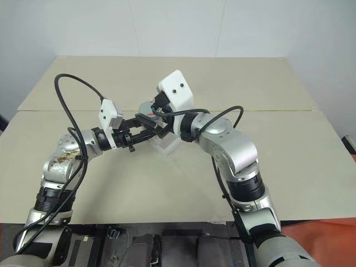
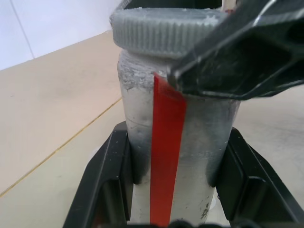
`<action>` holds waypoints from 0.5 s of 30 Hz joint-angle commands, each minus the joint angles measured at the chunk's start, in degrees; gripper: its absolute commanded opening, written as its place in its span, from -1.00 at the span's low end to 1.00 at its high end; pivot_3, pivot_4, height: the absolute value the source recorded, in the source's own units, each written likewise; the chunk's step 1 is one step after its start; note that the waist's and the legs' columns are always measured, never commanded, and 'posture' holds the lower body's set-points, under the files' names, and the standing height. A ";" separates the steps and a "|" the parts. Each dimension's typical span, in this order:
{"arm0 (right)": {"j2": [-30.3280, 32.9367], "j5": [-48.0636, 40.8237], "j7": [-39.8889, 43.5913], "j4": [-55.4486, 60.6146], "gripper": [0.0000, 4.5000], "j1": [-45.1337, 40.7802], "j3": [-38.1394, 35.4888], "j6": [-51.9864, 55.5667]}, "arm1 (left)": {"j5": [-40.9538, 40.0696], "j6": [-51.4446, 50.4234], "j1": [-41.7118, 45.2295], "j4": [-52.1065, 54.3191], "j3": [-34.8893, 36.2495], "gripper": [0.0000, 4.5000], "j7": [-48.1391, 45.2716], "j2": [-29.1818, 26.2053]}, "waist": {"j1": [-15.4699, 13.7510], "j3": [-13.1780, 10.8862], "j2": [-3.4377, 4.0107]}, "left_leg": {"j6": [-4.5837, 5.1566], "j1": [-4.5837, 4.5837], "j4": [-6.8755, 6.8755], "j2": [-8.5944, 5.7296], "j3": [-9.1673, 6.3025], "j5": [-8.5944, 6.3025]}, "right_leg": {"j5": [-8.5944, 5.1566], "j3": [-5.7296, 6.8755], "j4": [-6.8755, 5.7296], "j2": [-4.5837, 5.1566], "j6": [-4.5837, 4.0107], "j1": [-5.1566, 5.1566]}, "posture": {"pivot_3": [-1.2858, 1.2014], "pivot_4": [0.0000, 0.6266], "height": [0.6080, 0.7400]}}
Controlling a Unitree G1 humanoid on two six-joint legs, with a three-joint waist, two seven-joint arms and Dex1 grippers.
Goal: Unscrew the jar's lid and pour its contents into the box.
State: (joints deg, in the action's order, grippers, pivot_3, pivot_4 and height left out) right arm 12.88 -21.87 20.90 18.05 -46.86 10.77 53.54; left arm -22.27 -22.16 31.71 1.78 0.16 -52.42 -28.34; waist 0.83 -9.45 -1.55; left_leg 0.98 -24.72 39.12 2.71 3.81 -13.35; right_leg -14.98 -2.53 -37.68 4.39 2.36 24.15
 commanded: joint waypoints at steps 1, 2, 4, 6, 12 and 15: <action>0.85 0.51 -0.41 2.74 0.99 -0.05 -0.87 0.67 | -1.36 0.12 1.47 2.12 0.90 -0.14 -0.96 -0.99 | 0.00 0.00 0.00 | 0.00 0.00 0.00 0.00 0.00 0.00 | 0.00 0.00 0.00 0.00 0.00 0.01 | 0.03 -0.52 1.00; 0.97 0.55 -0.46 2.84 0.99 0.08 -1.04 0.81 | -1.48 0.14 1.52 2.04 0.93 -0.14 -1.25 -1.11 | 0.00 0.00 0.00 | 0.00 0.00 0.00 0.00 0.00 0.00 | 0.00 0.00 0.00 0.00 0.00 0.00 | 0.03 -0.52 1.00; 1.46 0.61 -0.39 3.06 0.99 0.43 -1.44 0.97 | -1.63 0.18 1.62 1.79 0.99 -0.14 -1.89 -1.51 | 0.00 0.00 0.00 | 0.00 0.00 0.00 0.00 0.00 0.00 | 0.00 0.00 0.00 0.00 0.00 0.00 | 0.03 -0.52 1.00; 2.03 0.58 -0.18 3.31 0.99 0.69 -1.80 1.06 | -1.71 0.15 1.74 1.72 1.03 -0.14 -2.28 -1.70 | 0.00 0.00 0.00 | 0.00 0.00 0.00 0.00 0.00 0.00 | 0.00 0.00 0.02 0.00 0.00 0.00 | 0.03 -0.52 1.00; 4.07 -0.19 0.59 3.58 0.99 1.01 -3.35 0.83 | -2.02 0.00 1.33 1.79 1.59 -0.14 -3.76 -2.64 | 0.00 0.00 0.00 | 0.00 0.00 0.00 0.00 0.00 0.00 | 0.00 0.00 0.03 0.00 0.00 0.00 | 0.03 -0.52 1.00; 5.07 -1.26 1.40 4.16 0.99 1.28 -4.30 0.72 | -2.42 -0.07 0.77 1.97 1.94 -0.14 -4.81 -3.49 | 0.00 0.00 0.00 | 0.00 0.00 0.00 0.00 0.00 0.00 | 0.00 0.00 0.03 0.00 0.00 0.01 | 0.03 -0.52 1.00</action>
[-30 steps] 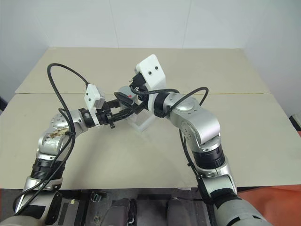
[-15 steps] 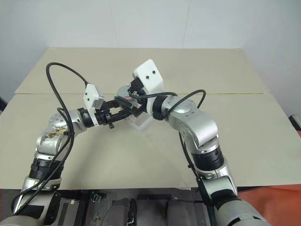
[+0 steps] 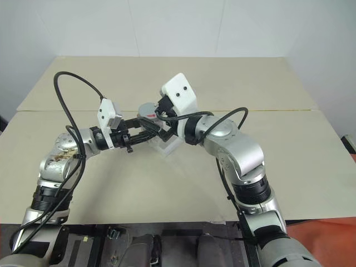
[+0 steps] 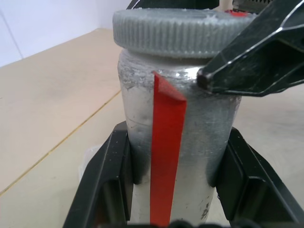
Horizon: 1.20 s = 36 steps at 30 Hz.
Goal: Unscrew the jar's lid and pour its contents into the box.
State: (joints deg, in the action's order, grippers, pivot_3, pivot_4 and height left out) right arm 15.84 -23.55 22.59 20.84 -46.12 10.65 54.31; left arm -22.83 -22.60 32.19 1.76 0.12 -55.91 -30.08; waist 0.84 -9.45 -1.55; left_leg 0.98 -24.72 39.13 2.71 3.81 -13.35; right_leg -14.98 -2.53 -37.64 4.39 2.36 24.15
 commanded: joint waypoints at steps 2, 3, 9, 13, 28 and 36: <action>2.67 -0.83 0.52 1.84 0.99 0.75 -5.05 -0.09 | -1.75 0.46 0.00 1.84 2.20 -0.14 -1.74 -2.23 | -0.01 0.00 0.00 | 0.00 0.00 0.00 0.00 0.01 0.00 | 0.00 0.00 0.01 0.00 0.00 -0.01 | 0.03 -0.52 1.00; 2.83 -1.46 0.80 1.99 0.99 0.82 -5.46 -0.04 | -1.78 0.49 -0.09 1.78 2.32 -0.14 -1.90 -2.35 | -0.01 0.00 0.00 | 0.00 0.00 0.00 0.00 0.01 0.00 | 0.00 0.00 0.01 0.00 0.00 -0.01 | 0.03 -0.52 1.00; 3.39 -6.02 3.03 3.15 0.99 1.57 -7.42 -0.11 | -3.05 0.05 -0.41 2.05 2.59 -0.14 -1.77 -2.59 | -0.02 0.00 0.00 | 0.00 0.00 0.00 0.00 -0.02 0.00 | 0.00 0.00 0.01 0.00 0.00 -0.01 | 0.03 -0.52 1.00; 3.69 -8.13 4.11 3.10 0.99 2.05 -8.26 -0.59 | -3.80 0.03 -0.53 2.12 2.55 -0.14 -1.78 -2.40 | -0.02 0.00 0.00 | 0.00 0.00 0.00 0.00 -0.03 0.00 | 0.00 0.00 0.02 0.00 0.00 -0.01 | 0.03 -0.52 1.00; 10.36 -11.97 11.74 4.90 0.99 5.23 -10.65 -3.36 | -6.02 0.03 -1.67 2.14 3.63 -0.14 -1.62 -3.65 | -0.05 0.00 0.00 | 0.00 0.00 0.00 0.00 -0.03 0.00 | 0.00 -0.01 0.08 0.00 0.00 -0.01 | 0.03 -0.52 1.00; 5.55 -12.47 8.27 4.59 0.99 1.04 -9.38 -3.66 | -4.71 0.92 0.04 0.30 2.74 -0.14 2.83 1.48 | 0.18 0.00 0.00 | 0.00 0.02 0.01 0.00 -0.08 0.00 | 0.00 -0.03 0.08 -0.01 0.00 0.00 | 0.03 -0.52 1.00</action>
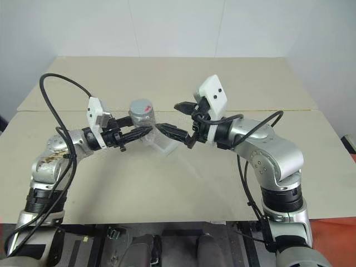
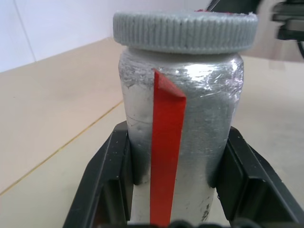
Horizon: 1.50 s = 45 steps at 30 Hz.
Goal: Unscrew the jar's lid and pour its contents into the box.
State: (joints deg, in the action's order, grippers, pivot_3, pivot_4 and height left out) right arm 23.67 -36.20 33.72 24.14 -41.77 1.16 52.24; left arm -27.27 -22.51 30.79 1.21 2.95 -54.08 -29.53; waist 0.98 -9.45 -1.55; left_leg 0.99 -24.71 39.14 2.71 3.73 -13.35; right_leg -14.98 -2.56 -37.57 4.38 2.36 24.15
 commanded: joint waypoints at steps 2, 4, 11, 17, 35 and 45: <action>-4.35 1.96 -4.89 0.66 0.99 -4.60 1.70 -1.99 | -0.08 0.70 1.43 1.13 -0.46 -0.14 1.50 1.83 | 0.02 0.00 0.00 | 0.00 0.00 0.00 0.01 -0.02 0.00 | 0.00 0.00 -0.06 -0.02 0.00 0.01 | 0.03 -0.52 1.00; -6.68 3.47 -7.50 -0.35 0.99 -6.11 2.88 -1.67 | 0.14 0.68 1.41 1.36 -0.81 -0.14 1.90 2.47 | -0.06 0.00 0.00 | 0.00 0.00 -0.01 0.01 -0.03 0.00 | 0.00 0.01 -0.10 -0.01 0.00 0.00 | 0.03 -0.52 1.00; -11.18 9.65 -13.92 -4.67 0.99 -9.43 8.17 -0.13 | 0.32 0.97 2.13 1.06 -1.49 -0.14 2.44 3.36 | -0.12 0.00 0.00 | -0.02 -0.01 -0.01 0.00 0.02 0.01 | 0.00 0.04 -0.13 0.00 0.00 0.00 | 0.03 -0.52 1.00; -12.72 13.59 -16.34 -7.68 0.99 -10.18 8.94 -0.66 | 0.12 0.98 1.34 1.91 -1.39 -0.14 1.49 2.53 | -0.11 0.00 0.00 | -0.02 -0.02 -0.01 -0.01 0.04 0.01 | 0.00 0.04 -0.14 0.00 0.00 0.00 | 0.03 -0.52 1.00; -7.22 11.86 -13.38 -2.96 0.99 -5.14 3.90 0.26 | -0.16 1.22 0.31 1.92 -0.09 -0.14 1.08 0.20 | -0.10 0.00 0.00 | -0.02 -0.01 -0.01 0.00 0.03 0.01 | 0.00 0.04 -0.08 0.00 0.00 0.00 | 0.03 -0.52 1.00; -4.69 9.42 -12.69 -1.36 0.99 -3.28 1.90 -0.24 | -0.99 0.59 -0.27 2.85 -0.07 -0.14 0.50 -0.93 | -0.12 0.00 0.00 | -0.02 -0.01 -0.01 0.00 0.02 0.01 | 0.00 0.04 -0.07 0.00 0.00 0.00 | 0.03 -0.52 1.00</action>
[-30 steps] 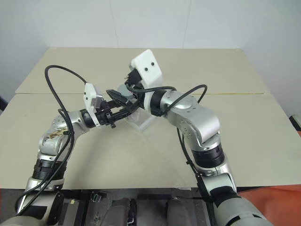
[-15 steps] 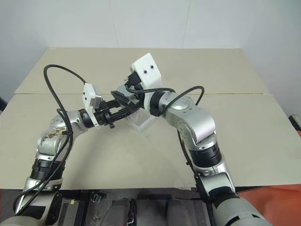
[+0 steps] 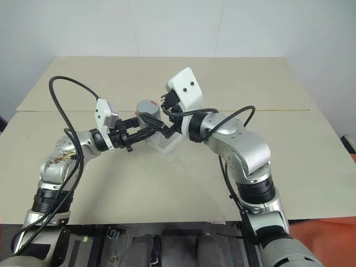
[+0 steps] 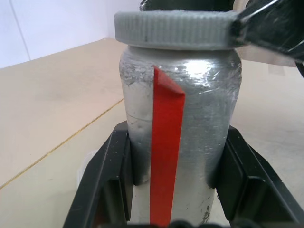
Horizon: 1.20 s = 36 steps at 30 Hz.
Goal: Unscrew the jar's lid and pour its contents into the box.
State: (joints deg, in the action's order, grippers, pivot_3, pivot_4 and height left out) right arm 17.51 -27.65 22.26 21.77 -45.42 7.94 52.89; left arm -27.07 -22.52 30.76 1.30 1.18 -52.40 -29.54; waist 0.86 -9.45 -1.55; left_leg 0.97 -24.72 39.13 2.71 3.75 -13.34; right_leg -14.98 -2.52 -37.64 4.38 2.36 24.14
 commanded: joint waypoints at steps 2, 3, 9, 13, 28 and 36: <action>1.70 0.52 -1.18 1.35 0.99 0.71 -5.08 -0.93 | -1.32 0.53 -0.35 2.86 1.68 -0.14 -1.22 -1.14 | -0.01 0.00 0.00 | 0.00 0.00 0.00 0.00 0.00 0.00 | 0.00 0.00 0.00 0.00 0.00 0.00 | 0.03 -0.52 1.00; 1.83 0.37 -1.14 1.52 0.99 0.89 -5.17 -0.95 | -1.36 0.49 -0.41 2.91 1.68 -0.14 -1.28 -1.26 | -0.01 0.00 0.00 | 0.00 0.00 0.00 0.00 0.00 0.00 | 0.00 0.00 0.01 0.00 0.00 0.00 | 0.03 -0.52 1.00; 2.31 0.07 -1.25 1.78 0.99 1.50 -5.66 -0.89 | -1.61 0.08 -0.67 3.34 1.96 -0.14 -1.82 -1.58 | -0.02 0.00 0.00 | 0.00 0.00 0.00 0.00 0.02 0.00 | 0.00 0.00 0.01 0.01 0.00 0.00 | 0.03 -0.52 1.00; 2.40 0.34 -1.17 1.67 0.99 1.51 -5.82 -0.85 | -1.74 -0.20 -0.80 3.70 2.10 -0.14 -2.30 -1.70 | 0.06 0.00 0.00 | 0.00 0.00 0.00 0.00 0.05 0.00 | 0.00 0.00 0.03 -0.01 0.00 0.02 | 0.03 -0.52 1.00; 0.43 -7.72 1.16 3.55 0.99 -2.16 -10.32 0.75 | -0.08 0.23 0.16 2.32 1.06 -0.14 -1.19 -0.12 | 0.05 0.00 0.00 | 0.00 0.00 0.00 0.00 0.00 0.00 | 0.00 -0.01 0.02 0.00 0.00 0.00 | 0.03 -0.52 1.00; -5.60 -3.24 -4.02 -0.44 0.99 -5.31 -1.69 1.74 | 0.78 1.20 2.51 0.19 -0.22 -0.14 -0.61 1.93 | 0.10 0.00 0.00 | 0.00 0.01 0.00 0.00 0.01 0.01 | 0.00 0.00 -0.02 -0.01 0.00 0.00 | 0.03 -0.52 1.00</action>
State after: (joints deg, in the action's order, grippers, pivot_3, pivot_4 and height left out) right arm 12.38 -32.08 19.58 20.88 -49.15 5.83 54.46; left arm -26.58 -22.50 31.74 1.15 0.84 -53.15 -27.65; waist 0.97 -9.45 -1.55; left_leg 0.96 -24.71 39.13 2.72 3.76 -13.33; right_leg -14.98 -2.53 -37.66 4.37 2.35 24.15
